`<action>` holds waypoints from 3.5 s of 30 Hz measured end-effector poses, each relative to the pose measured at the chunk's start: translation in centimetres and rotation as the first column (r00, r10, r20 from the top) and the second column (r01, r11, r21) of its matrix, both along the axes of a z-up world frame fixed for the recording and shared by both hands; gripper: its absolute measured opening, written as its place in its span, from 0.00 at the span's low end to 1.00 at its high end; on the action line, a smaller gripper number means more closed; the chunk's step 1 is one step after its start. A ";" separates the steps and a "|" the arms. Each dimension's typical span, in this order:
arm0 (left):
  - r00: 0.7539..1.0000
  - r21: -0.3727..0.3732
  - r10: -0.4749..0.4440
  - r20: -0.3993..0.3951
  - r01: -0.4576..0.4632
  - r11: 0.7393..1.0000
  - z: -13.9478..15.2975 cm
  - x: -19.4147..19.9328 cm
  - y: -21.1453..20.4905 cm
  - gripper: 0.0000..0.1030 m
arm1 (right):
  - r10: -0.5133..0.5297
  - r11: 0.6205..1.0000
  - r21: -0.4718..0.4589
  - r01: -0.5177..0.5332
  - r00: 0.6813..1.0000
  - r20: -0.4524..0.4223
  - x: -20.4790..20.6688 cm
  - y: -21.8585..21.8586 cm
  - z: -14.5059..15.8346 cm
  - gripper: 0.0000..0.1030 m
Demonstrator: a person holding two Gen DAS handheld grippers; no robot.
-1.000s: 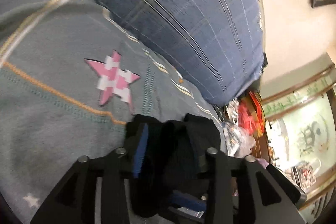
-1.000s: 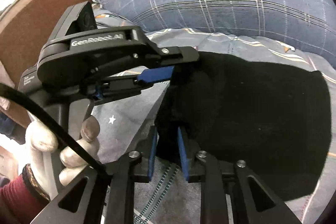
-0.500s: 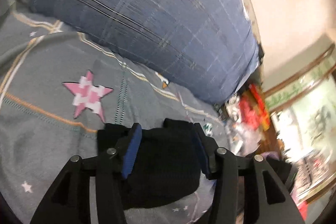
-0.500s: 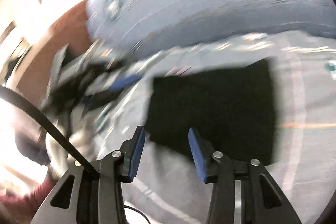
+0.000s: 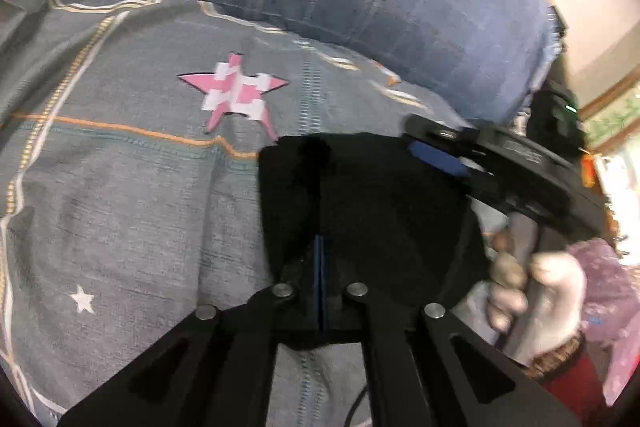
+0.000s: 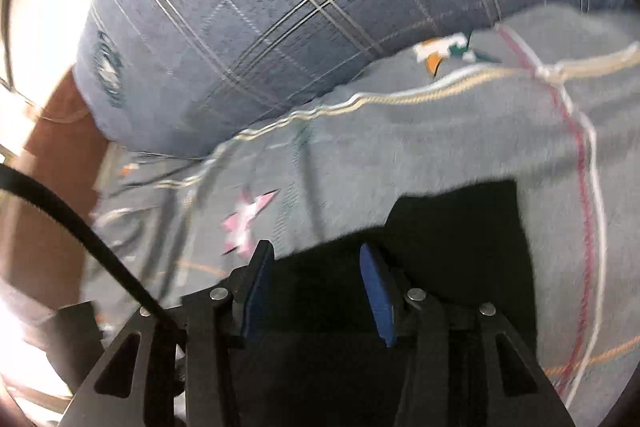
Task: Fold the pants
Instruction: 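Lower the folded black pants onto the sheet and open both grippers, then withdraw both open grippers from the folded pants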
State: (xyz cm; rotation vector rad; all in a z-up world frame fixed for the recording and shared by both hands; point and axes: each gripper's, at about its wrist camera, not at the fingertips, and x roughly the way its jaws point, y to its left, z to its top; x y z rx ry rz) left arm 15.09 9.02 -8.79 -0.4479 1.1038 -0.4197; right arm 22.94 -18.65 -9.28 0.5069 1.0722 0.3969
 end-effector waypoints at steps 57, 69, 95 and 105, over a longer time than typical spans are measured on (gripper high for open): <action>0.932 0.318 0.126 0.339 -0.240 0.917 4.9 -17.4 -5.7 0.67 | -0.141 0.934 -0.246 0.260 0.900 0.413 -27.5 -2.4 4.4 0.69; 0.930 0.336 0.117 0.349 -0.241 0.910 5.0 -18.1 -6.5 0.67 | -0.156 0.923 -0.274 0.269 0.915 0.372 -27.2 -2.8 3.6 0.70; 0.911 0.405 0.111 0.396 -0.283 0.869 5.6 -18.7 -6.7 0.79 | -0.088 0.915 -0.340 0.216 0.931 0.354 -27.2 -0.8 3.1 0.74; 0.909 0.400 0.096 0.405 -0.270 0.876 5.5 -19.1 -7.3 0.79 | -0.081 0.912 -0.354 0.209 0.936 0.343 -27.0 -0.5 2.8 0.75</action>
